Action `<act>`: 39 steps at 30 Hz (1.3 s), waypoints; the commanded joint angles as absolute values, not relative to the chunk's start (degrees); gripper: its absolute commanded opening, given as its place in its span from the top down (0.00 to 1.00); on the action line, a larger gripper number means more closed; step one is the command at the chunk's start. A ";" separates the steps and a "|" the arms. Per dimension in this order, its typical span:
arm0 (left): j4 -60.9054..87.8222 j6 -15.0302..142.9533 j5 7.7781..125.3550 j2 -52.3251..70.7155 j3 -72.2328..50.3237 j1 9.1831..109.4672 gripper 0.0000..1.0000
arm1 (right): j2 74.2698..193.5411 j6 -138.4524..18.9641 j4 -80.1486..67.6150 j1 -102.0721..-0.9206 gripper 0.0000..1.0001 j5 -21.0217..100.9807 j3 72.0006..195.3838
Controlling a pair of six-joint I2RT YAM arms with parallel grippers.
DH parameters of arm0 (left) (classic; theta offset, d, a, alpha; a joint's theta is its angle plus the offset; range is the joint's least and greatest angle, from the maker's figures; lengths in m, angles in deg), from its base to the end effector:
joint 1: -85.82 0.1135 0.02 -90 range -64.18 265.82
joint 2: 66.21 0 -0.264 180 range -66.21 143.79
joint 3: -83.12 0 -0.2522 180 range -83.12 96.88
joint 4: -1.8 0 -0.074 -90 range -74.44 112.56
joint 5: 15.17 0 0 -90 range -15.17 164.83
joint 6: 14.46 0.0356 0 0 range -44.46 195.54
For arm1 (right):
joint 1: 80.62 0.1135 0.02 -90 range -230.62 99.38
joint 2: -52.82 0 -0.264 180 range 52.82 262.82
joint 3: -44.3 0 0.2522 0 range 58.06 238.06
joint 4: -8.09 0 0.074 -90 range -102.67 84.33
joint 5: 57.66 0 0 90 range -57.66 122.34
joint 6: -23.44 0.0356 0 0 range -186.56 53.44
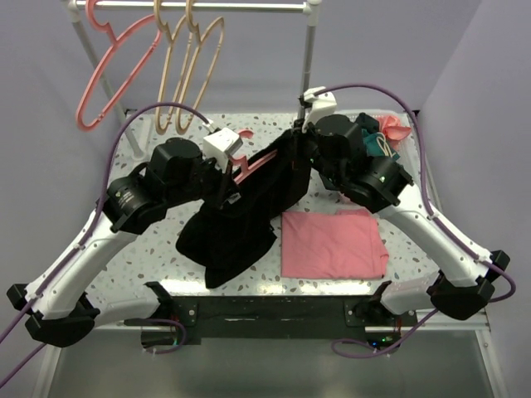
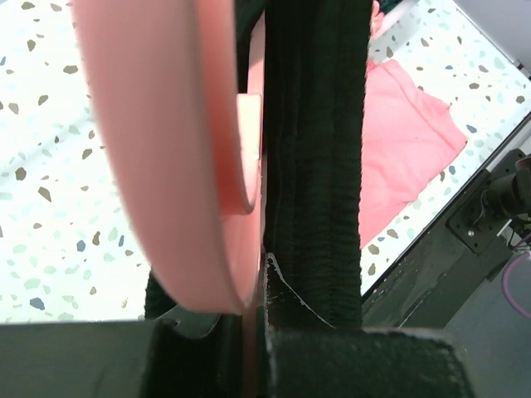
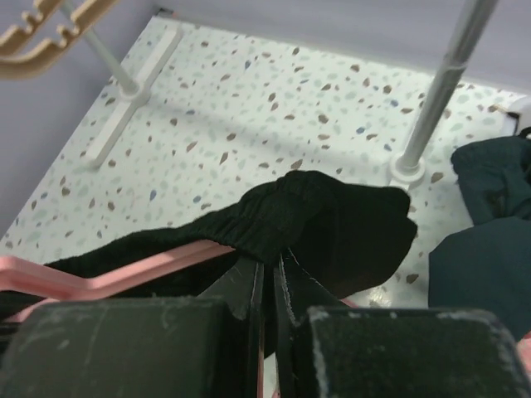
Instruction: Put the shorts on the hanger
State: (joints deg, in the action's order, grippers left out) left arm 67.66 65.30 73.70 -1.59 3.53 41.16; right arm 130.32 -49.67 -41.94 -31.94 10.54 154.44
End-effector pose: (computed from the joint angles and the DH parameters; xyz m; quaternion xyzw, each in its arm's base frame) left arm 0.1462 -0.1455 0.4446 0.2610 0.8260 -0.2378 0.4393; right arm 0.1931 0.1996 0.4753 -0.1090 0.7917 0.1867 0.5713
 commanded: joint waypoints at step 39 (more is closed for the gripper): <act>49.84 57.79 65.95 -2.75 -1.74 41.00 1.00 | 126.91 -60.31 -12.27 -21.30 0.59 14.85 135.58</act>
